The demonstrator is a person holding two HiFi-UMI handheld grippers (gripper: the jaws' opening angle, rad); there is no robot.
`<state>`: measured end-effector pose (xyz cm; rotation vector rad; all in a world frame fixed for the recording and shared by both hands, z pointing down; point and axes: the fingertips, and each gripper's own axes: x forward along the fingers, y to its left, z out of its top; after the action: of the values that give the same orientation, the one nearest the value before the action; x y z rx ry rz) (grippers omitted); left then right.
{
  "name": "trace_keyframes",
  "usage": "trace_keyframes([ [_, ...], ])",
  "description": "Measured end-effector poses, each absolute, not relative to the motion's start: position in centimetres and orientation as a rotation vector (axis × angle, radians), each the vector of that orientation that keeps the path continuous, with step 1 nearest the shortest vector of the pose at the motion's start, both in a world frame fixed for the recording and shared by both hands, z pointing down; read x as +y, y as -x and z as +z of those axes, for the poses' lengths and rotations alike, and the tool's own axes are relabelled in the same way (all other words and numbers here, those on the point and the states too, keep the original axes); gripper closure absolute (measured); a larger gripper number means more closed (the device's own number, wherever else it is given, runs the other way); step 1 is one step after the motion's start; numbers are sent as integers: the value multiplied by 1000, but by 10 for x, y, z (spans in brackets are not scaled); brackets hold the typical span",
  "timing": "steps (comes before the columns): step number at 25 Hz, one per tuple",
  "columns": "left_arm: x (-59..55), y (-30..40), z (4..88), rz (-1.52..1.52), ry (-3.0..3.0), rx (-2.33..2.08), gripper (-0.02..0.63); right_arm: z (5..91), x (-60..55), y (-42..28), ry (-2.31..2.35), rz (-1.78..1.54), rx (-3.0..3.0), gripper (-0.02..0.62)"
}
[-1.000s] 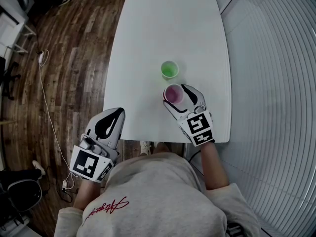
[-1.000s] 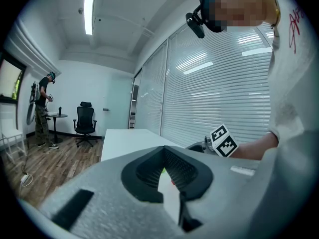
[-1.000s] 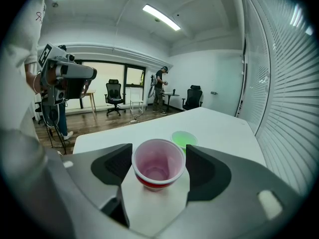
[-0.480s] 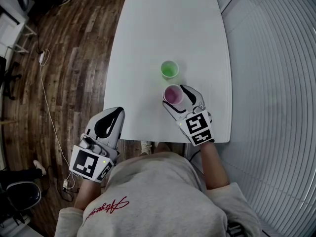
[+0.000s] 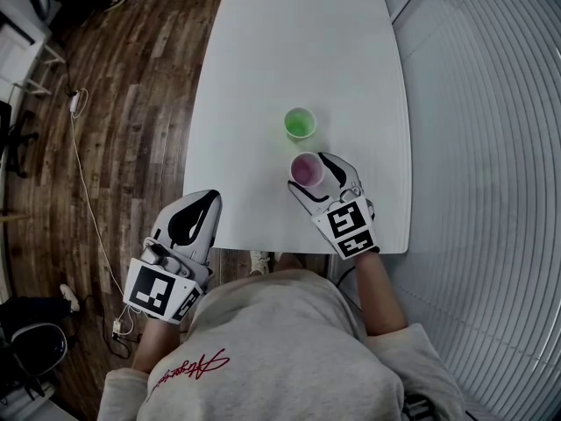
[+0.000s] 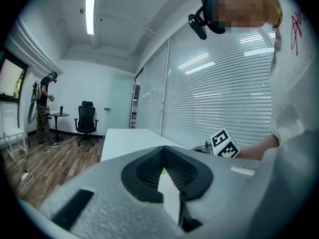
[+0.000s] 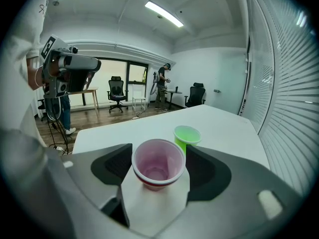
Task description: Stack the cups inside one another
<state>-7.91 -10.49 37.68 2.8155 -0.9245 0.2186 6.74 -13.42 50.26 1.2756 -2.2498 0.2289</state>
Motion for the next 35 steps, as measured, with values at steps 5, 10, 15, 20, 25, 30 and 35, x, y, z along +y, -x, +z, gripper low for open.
trace_keyframes([
  [5, -106, 78, 380, 222, -2814, -925, 611, 508, -136, -67, -1268, 230, -2243, 256],
  [10, -106, 77, 379, 220, -2813, -932, 611, 512, -134, -67, -1254, 226, -2236, 256],
  [15, -108, 75, 379, 222, -2812, -933, 611, 514, -137, -67, -1246, 230, -2237, 256],
  [20, -109, 73, 381, 223, -2810, -937, 611, 518, -137, -69, -1245, 241, -2237, 255],
  [25, -110, 72, 381, 218, -2812, -935, 611, 520, -137, -67, -1230, 233, -2236, 252],
  [30, -112, 64, 381, 215, -2815, -930, 611, 522, -136, -72, -1195, 196, -2226, 253],
  [35, -116, 57, 380, 210, -2820, -921, 611, 521, -136, -70, -1177, 192, -2256, 257],
])
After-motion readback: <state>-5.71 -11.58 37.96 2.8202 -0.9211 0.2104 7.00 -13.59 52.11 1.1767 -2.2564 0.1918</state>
